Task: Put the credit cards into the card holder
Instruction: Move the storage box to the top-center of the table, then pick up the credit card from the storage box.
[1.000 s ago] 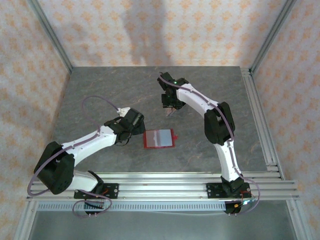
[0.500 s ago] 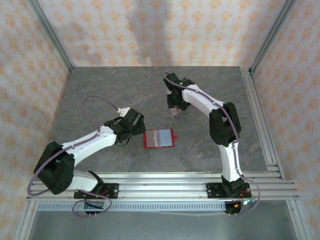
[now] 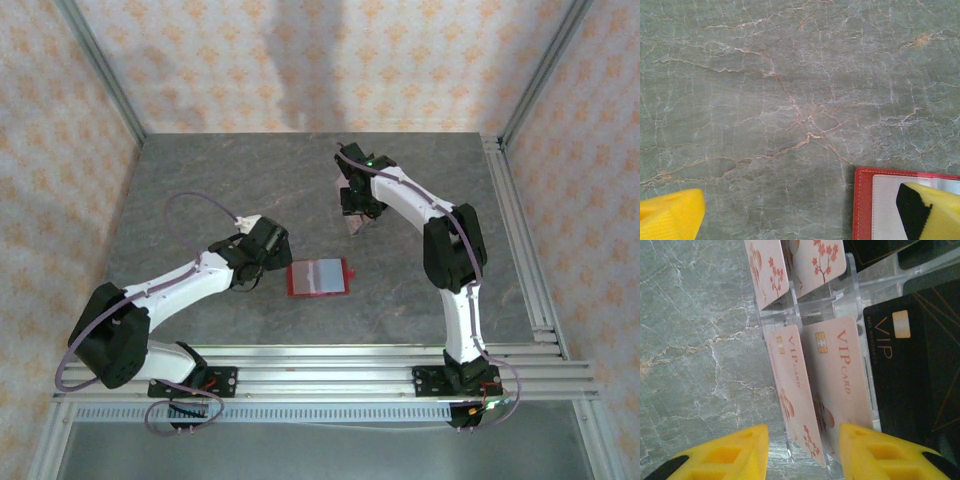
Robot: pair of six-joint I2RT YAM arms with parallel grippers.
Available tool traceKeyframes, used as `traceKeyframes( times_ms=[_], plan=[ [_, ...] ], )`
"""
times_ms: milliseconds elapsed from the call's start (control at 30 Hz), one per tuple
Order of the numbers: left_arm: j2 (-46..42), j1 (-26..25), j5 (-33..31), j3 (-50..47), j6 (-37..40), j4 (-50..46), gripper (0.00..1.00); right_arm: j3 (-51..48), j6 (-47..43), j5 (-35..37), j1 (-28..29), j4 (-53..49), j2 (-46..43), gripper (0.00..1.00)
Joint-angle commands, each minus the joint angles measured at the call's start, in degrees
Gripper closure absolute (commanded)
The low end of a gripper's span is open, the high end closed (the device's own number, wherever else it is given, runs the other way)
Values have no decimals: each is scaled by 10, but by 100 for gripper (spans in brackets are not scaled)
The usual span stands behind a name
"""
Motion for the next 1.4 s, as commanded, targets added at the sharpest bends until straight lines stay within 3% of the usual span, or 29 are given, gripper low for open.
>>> traceKeyframes(
  times_ms=[0,767,1067,1367],
  plan=[
    [8,5,-2,-2,-8,5,0,33,-17,19,5,-38,-1,60],
    [18,5,-1,0,-9,9,0,60,-33,28,10,-52,72,69],
    [22,5,0,-2,-9,12,0,65,-33,18,12,-53,68,76],
    [25,5,3,-1,-9,14,0,71,-32,20,12,-55,52,76]
  ],
)
